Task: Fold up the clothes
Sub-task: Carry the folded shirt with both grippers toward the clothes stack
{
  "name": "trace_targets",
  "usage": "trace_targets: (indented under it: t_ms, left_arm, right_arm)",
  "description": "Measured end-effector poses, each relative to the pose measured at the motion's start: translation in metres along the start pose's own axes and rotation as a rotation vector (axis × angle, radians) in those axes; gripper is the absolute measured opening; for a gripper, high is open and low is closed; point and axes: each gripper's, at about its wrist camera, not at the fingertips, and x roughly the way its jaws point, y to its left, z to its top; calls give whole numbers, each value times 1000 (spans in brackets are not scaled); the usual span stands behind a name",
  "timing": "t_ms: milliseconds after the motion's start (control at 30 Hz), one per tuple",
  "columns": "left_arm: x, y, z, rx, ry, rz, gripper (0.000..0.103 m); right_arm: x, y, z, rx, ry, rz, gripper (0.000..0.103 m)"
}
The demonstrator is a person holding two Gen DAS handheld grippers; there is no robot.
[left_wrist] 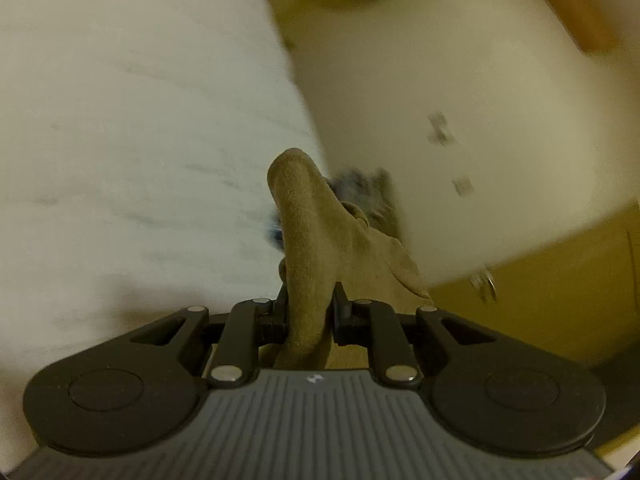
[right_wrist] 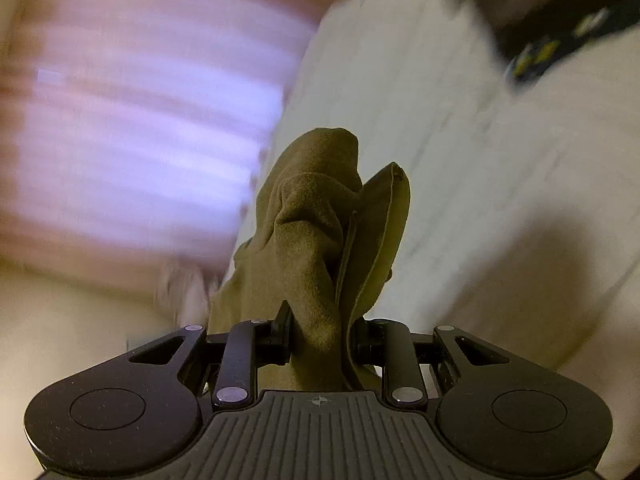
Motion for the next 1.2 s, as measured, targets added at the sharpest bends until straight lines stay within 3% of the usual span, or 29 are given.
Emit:
trace_targets:
  t_ms: [100,300,467,567,667,900,1033,1200]
  left_arm:
    - [87,-55,14,61,58,-53,13]
    - [253,-155,45,148,107,-155,13]
    - [356,-210,88,185,115,-143,13]
    - [395,-226,107,208,121,-108,13]
    - [420,-230,122,224,118,-68,13]
    - [469,-199,133,181,131,22,14]
    - [479,-180,135,167,119,24,14]
    - [503,-176,141,228,140,37,17]
  right_arm:
    - [-50,-23,58,37,-102,-5,24]
    - [-137,-68,213,53,-254,-11,24]
    - [-150,-78,316,36,-297,-22,25]
    - [-138,-90,366,67,-288,-11,25]
    - [-115,-101,396,79,-273,-9,25]
    - [-72,-139,445,108,-233,-66,25]
    - [-73,-156,441,80,-234,-65,25]
    - [-78,-158,430,57,-277,-88,27]
